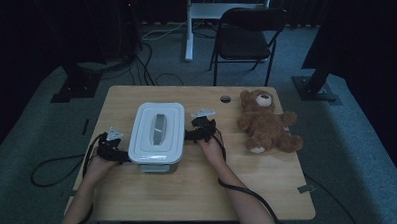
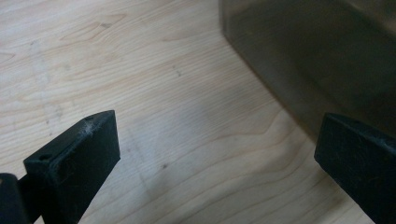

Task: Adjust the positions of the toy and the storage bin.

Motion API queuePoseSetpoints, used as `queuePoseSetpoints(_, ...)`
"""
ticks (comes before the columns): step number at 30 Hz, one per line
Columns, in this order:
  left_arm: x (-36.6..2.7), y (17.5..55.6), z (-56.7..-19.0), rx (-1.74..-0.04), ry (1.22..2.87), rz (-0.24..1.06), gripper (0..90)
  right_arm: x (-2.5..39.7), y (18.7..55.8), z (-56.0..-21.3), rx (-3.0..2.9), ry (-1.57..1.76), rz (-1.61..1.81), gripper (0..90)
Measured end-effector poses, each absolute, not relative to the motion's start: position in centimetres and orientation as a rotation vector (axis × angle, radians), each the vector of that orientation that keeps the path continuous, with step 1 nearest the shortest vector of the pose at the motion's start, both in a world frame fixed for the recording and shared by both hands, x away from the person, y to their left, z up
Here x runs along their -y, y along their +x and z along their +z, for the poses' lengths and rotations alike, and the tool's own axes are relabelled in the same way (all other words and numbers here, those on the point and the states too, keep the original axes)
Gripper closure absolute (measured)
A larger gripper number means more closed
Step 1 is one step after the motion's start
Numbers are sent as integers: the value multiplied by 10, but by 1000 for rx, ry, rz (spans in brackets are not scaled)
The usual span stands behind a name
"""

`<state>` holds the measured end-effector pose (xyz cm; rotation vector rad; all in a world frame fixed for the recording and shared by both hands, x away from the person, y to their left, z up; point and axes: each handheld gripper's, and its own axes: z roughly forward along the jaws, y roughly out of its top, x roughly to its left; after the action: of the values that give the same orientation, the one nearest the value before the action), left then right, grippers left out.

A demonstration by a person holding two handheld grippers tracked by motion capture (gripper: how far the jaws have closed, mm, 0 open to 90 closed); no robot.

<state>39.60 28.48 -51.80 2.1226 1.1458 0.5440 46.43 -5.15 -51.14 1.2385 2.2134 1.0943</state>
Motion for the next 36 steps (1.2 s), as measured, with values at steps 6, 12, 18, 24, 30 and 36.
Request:
queuePoseSetpoints(6, -277, 392, -516, -1125, 2149, 556, 8, 53, 465, -515, -2234, 1222, 1103, 129)
queuePoseSetpoints(12, -263, 382, -507, -1072, 2169, 585, 13, 56, 462, -511, -2288, 1197, 1140, 172)
queuePoseSetpoints(18, -255, 371, -502, -1047, 2178, 573, 13, 62, 459, -513, -2346, 1153, 1158, 194)
queuePoseSetpoints(24, -246, 362, -501, -1038, 2185, 561, 13, 69, 454, -515, -2385, 1121, 1184, 198)
queuePoseSetpoints(30, -234, 353, -499, -1014, 2213, 573, 13, 81, 450, -515, -2414, 1091, 1190, 200)
queuePoseSetpoints(36, -210, 335, -495, -966, 2255, 536, 12, 100, 442, -518, -2433, 1082, 1237, 210)
